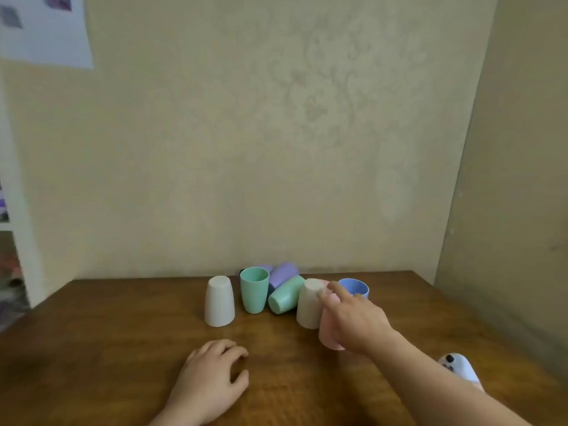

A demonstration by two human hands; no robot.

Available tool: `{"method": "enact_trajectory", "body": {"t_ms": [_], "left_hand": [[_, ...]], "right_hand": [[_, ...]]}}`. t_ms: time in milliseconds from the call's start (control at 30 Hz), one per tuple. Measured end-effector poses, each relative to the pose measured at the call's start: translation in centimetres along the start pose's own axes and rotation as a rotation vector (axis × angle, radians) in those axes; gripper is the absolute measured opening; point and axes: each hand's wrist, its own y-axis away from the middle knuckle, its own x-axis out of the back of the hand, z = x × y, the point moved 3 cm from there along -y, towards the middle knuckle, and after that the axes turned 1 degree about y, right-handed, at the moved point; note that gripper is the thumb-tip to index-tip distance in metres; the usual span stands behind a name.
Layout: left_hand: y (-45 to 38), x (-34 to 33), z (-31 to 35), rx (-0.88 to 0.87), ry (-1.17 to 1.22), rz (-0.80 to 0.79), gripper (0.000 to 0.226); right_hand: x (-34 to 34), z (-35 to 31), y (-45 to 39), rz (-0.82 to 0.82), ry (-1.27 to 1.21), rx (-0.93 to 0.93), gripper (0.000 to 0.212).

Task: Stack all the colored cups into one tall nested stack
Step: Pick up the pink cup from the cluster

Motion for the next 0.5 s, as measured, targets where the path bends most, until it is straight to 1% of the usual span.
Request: {"method": "enact_trajectory", "body": {"t_ms": [33,67,100,167,267,300,333,367,433,467,500], "left_hand": [[-0.1,-0.1,-0.3,-0.005,0.011,-0.013,0.058],[-0.3,0.0,-0.5,-0.018,0.011,0.010,0.057],[-0.4,0.0,-0.6,-0.020,0.005,-0.005,0.056],[-0.5,0.0,-0.6,-0.006,0.022,0.008,0.054],[-0.6,-0.4,-1.1,0.029,0.020,0.001,0.052],[-0.6,-0.3,-1.1,0.037,0.027,0.006,0.050],[-0.5,-0.2,-1.0,0.044,0.020,0.009,0.048],[-0.5,0.0,-1.0,0.050,0.023,0.008,0.044],[-0.8,0.1,-1.1,0.075,0.075,-0.010,0.040],[-0.9,0.2,-1.2,0.100,0.127,-0.026,0.049],[-1.1,0.1,-1.5,0.127,0.215,-0.030,0.064]], "right_hand": [[-0.3,-0.2,-0.4,-0.059,0.051,0.052,0.062],[-0.6,-0.3,-0.5,-0.083,0.085,0.077,0.063],[-1.1,-0.1,-0.7,-0.109,0.129,0.099,0.064],[-1.2,0.2,-1.1,-0.148,0.143,0.098,0.068],[0.4,0.3,-1.1,-0.213,0.088,0.093,0.066],[0.7,0.2,-1.2,-0.220,0.012,0.091,0.066],[0.8,0.0,-1.2,-0.209,-0.108,0.069,0.068],[0.8,-0.3,-1.1,-0.160,-0.291,0.032,0.068],[-0.3,-1.5,-0.6,-0.034,-0.842,-0.080,0.057],[-1.3,-2.4,-0.1,-0.010,-1.158,-0.157,0.048],[-2.4,-3.7,0.5,-0.039,-1.431,-0.237,0.038]]}}
